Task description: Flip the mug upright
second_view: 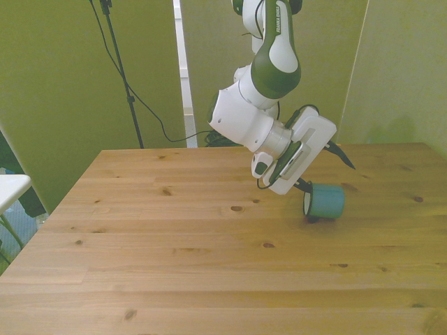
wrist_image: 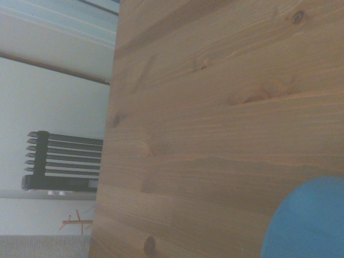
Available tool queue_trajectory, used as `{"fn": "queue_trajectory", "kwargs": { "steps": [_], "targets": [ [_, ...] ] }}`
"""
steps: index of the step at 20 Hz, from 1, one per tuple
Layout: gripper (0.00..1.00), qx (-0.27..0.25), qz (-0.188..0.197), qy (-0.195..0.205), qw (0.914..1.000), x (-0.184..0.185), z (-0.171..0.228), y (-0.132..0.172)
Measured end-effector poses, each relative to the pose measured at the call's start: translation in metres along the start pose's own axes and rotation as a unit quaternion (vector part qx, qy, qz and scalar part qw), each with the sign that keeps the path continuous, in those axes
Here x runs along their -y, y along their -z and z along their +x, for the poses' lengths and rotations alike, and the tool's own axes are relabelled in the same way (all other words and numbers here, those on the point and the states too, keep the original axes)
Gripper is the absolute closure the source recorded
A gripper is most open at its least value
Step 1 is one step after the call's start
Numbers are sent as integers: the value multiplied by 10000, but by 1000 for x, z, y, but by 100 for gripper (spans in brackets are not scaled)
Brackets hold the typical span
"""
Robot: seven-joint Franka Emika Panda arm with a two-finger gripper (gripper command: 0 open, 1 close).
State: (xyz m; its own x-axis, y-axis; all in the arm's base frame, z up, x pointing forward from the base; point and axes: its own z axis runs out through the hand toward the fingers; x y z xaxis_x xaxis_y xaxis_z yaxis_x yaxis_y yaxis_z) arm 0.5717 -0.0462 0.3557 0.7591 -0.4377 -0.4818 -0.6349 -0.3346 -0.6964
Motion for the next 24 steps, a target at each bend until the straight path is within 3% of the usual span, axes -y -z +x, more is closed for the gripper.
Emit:
{"fn": "queue_trajectory", "kwargs": {
  "steps": [24],
  "targets": [
    [100,39,22,30,10000,-9,2,4]
  ]
}}
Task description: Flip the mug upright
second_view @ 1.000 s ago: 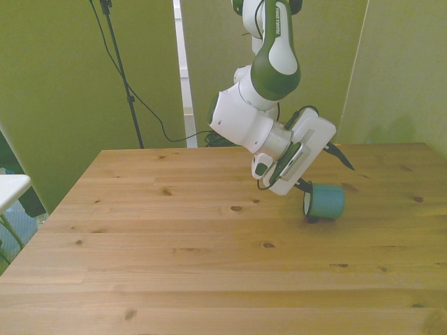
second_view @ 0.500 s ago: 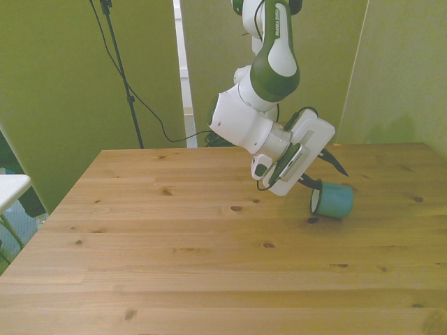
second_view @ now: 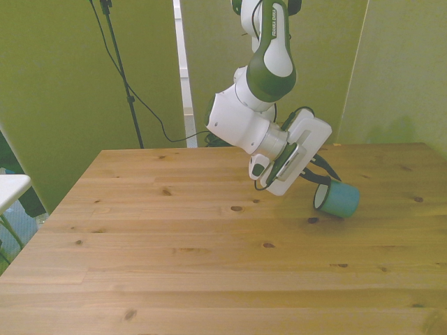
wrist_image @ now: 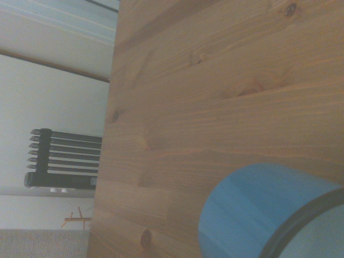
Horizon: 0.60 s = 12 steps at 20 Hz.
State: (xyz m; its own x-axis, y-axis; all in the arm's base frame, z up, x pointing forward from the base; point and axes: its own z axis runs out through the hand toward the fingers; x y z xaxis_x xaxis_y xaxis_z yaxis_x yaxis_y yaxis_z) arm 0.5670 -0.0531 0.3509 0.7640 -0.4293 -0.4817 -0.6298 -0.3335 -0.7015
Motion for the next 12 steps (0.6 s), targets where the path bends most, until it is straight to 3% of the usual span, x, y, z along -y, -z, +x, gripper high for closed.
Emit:
{"fn": "queue_trajectory", "kwargs": {
  "steps": [8,12],
  "targets": [
    [100,-89,48,123,9999,10,-9,10],
    [100,-521,-105,325,9981,21,-27,24]
  ]
}}
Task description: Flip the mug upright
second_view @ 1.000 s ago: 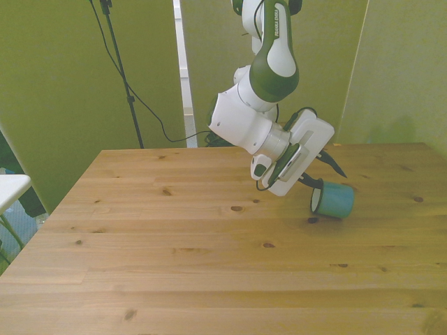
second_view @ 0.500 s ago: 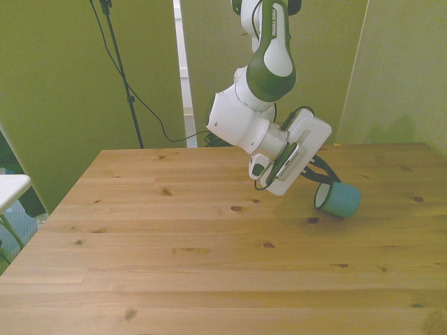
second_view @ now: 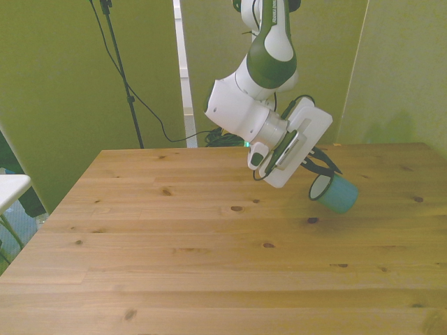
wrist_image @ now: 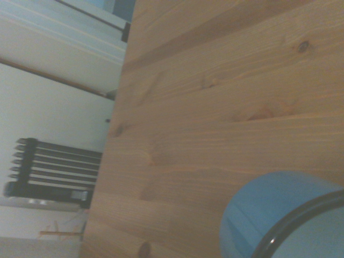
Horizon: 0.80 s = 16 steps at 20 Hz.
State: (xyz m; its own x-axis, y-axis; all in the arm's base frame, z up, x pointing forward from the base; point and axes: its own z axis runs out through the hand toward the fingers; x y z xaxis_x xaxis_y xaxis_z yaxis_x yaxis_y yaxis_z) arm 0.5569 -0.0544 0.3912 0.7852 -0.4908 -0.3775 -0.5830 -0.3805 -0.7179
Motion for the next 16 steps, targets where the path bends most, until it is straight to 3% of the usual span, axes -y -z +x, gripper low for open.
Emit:
{"fn": "queue_trajectory", "kwargs": {
  "steps": [6,16],
  "targets": [
    [100,-1041,-798,115,9913,15,-43,8],
    [100,-2171,-1900,218,9572,18,-82,6]
  ]
}}
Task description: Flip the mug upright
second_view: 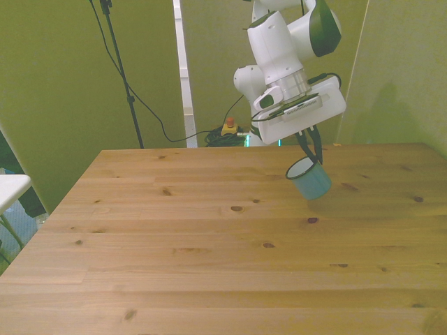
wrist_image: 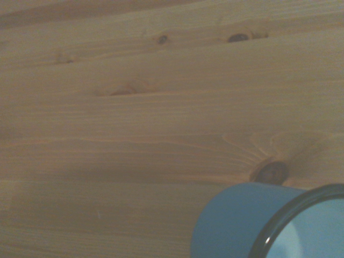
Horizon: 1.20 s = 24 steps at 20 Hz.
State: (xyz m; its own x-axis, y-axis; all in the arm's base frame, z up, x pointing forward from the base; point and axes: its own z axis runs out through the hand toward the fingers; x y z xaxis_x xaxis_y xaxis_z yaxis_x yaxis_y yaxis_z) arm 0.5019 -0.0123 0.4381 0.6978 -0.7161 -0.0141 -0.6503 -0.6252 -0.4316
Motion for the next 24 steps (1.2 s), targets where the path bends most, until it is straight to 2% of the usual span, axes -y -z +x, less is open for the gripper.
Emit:
{"fn": "queue_trajectory", "kwargs": {
  "steps": [7,15,16,24],
  "targets": [
    [100,-535,-673,109,9962,-2,-9,-4],
    [100,-818,-1125,74,9902,-5,-12,-21],
    [0,-853,-1167,69,9895,-5,-11,-22],
    [0,-920,-1314,50,9870,-3,-9,-30]
  ]
}}
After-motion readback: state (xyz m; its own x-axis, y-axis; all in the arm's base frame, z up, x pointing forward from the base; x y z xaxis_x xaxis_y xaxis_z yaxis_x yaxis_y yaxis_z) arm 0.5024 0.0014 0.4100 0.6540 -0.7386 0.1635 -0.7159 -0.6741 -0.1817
